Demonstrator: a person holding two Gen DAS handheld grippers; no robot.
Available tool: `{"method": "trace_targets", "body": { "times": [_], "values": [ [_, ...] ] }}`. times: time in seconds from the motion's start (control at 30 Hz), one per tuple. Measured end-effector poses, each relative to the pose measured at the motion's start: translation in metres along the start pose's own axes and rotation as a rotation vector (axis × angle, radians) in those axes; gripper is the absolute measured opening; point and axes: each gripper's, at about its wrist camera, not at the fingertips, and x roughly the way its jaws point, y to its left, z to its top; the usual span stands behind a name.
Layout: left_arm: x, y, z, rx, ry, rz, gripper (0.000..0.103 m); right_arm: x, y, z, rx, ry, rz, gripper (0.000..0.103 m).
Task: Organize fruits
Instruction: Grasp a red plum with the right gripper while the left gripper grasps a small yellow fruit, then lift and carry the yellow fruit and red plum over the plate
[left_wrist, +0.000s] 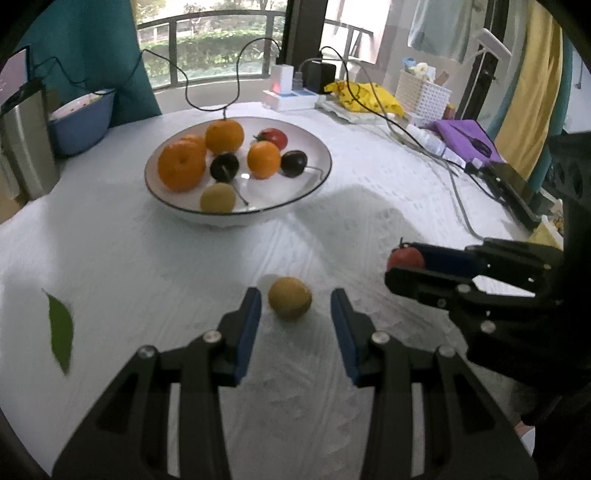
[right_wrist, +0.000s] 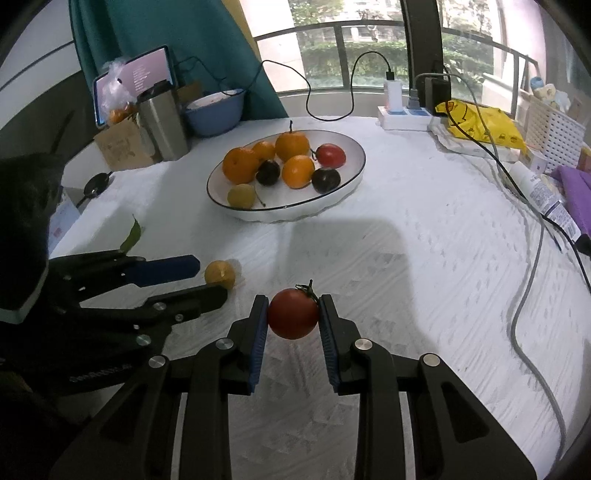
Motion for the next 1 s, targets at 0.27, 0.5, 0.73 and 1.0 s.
{"method": "trace_targets", "body": {
  "times": [0.27,0.5,0.73,1.0],
  "values": [
    [0.012,0.004,0.004,0.003,0.025,-0.022,0.027,0.004,-0.008,0.01,0.005,-0.002,-0.006,0.029],
    [0.004,0.005,0.01,0.007,-0.001,-0.047,0.027,0.008,-0.007,0.02,-0.004,-0.001,-0.006,0.029],
    [-0.005,0.01,0.025,0.006,-0.045,-0.05,0.027,0.012,-0.004,0.034,-0.022,-0.009,-0.008,0.029],
    [-0.004,0.019,0.043,0.0,-0.075,-0.05,0.027,0.021,-0.004,0.053,-0.038,-0.013,-0.006,0.029]
  ]
}}
